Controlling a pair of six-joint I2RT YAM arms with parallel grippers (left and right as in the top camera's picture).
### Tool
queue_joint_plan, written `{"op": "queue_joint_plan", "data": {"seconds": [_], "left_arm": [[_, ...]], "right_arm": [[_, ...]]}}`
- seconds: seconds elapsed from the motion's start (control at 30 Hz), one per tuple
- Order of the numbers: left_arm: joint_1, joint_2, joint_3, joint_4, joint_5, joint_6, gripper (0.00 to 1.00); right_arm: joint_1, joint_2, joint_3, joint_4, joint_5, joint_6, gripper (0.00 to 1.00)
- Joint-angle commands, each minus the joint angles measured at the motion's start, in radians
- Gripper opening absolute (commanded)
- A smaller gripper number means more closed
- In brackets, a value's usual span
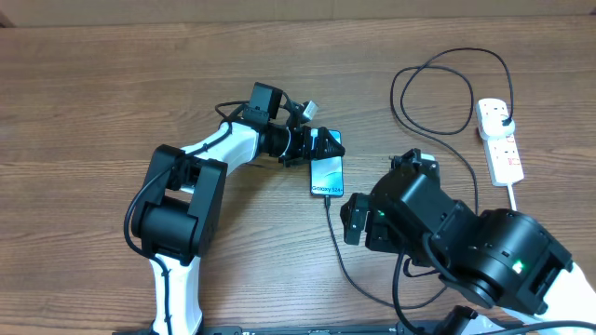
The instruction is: Plug charger to phone and switch on socket
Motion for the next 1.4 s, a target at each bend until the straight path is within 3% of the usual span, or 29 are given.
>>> {"op": "queue_joint_plan", "data": {"seconds": [0.0,0.3,0.93,1.37], "left_arm": [[0.007,0.042,-0.028,-0.040,-0.194,0.007,1.00],[0.022,0.042,-0.028,-0.050,-0.197,0.002,1.00],[0.012,0.038,0.052,-0.237,-0.328,-0.020,1.00],[0.012,0.038,0.069,-0.268,-0.347,-0.039,1.00]], "right_arm": [[-0.003,-0.010,-0.001,-0.014,0.042,0.021,1.00],[-0.003,-0.010,-0.001,-0.098,0.100,0.136,1.00],[-0.003,-0.022,-0.001,-0.168,0.103,0.230,1.00],[-0.003,-0.050,-0.001,-0.168,0.128,0.230,1.00]]}}
